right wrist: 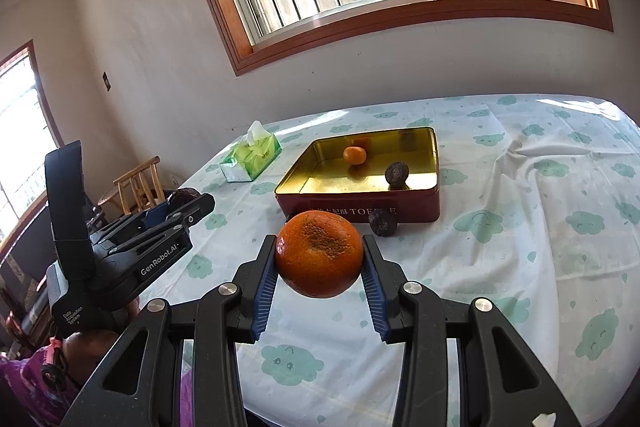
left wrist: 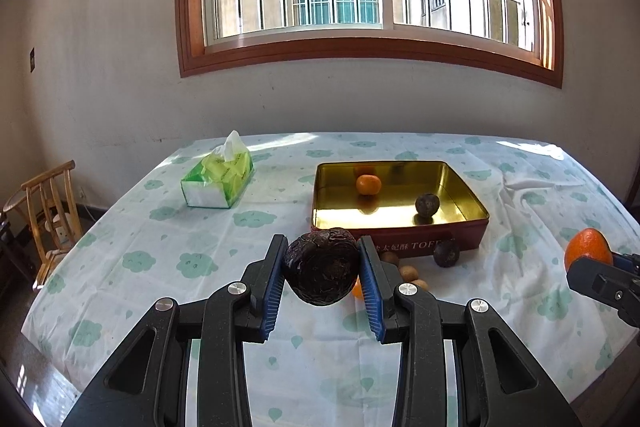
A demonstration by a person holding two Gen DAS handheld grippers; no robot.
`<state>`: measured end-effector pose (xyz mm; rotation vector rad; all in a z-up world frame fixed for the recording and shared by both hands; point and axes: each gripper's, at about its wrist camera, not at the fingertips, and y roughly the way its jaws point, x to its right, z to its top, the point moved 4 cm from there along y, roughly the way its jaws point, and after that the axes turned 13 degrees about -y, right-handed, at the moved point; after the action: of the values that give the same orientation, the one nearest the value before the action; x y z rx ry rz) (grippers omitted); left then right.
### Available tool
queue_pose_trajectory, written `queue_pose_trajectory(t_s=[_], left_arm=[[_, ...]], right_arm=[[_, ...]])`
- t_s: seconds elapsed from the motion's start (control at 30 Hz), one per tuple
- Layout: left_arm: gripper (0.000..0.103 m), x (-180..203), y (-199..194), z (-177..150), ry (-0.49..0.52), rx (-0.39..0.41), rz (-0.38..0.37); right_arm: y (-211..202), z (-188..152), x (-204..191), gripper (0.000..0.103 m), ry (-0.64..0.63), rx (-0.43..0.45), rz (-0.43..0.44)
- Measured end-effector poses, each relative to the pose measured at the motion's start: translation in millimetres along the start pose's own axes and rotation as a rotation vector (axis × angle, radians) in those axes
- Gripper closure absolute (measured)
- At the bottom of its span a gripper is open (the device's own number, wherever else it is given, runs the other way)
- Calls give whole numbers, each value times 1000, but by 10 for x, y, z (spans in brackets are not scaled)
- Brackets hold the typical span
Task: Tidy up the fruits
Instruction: 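Carry the dark fruit and the orange over the red tin with both tools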
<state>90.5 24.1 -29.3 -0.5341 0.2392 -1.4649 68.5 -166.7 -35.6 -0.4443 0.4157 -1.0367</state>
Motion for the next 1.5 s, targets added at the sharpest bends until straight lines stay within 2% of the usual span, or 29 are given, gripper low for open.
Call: queue_pose_trajectory(t_s=[0.73,1.5], left_arm=[[67,70,63,79,25,-6,0],[67,180,701,239,45,-71,15]], right_arm=[[87,92,-2,65,-9,13,11],[546,385,291,65,-5,2,22]])
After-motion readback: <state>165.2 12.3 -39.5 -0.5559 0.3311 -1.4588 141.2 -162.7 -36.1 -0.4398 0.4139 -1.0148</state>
